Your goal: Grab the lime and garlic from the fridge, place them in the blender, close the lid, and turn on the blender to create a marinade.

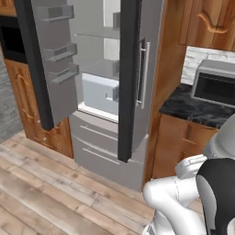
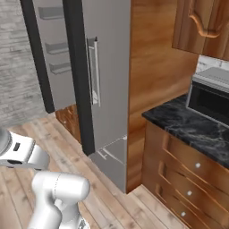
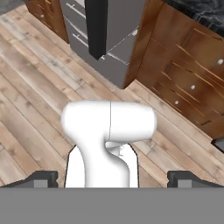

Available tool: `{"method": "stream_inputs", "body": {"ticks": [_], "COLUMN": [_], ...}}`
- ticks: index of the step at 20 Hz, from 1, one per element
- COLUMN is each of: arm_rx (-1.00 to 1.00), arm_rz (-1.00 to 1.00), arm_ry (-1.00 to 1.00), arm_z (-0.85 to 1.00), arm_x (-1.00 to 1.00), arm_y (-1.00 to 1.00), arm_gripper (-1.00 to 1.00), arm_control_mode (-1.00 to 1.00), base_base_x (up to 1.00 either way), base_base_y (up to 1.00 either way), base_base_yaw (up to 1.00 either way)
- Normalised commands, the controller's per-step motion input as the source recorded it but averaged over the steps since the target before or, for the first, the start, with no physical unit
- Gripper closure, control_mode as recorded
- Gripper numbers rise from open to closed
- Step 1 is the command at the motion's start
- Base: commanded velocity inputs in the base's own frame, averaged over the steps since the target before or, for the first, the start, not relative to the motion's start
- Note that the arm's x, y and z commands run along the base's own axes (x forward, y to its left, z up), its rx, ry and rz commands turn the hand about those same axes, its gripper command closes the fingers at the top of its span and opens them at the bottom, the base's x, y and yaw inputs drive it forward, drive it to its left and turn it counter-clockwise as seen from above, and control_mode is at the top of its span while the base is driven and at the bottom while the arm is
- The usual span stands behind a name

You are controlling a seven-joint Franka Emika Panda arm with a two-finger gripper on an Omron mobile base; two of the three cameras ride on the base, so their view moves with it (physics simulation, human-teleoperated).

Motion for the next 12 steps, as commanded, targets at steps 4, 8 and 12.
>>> {"method": "stream_inputs", "body": {"ticks": [4,8,12], "arm_rx": [0.0,0.0,0.0], "arm_rz": [0.0,0.0,0.0], "arm_ry": [0.0,0.0,0.0], "arm_z": [0.0,0.0,0.0], "arm_x": [0.0,0.0,0.0], "arm_y": [0.0,0.0,0.0], "arm_gripper": [-1.0,-1.0,-1.0], "arm_control_mode": [1.0,1.0,1.0], "base_base_x": [0.6,0.51,0.41], "base_base_y": [1.0,1.0,1.0], "base_base_yaw": [-0.37,-0.38,-0.36]}}
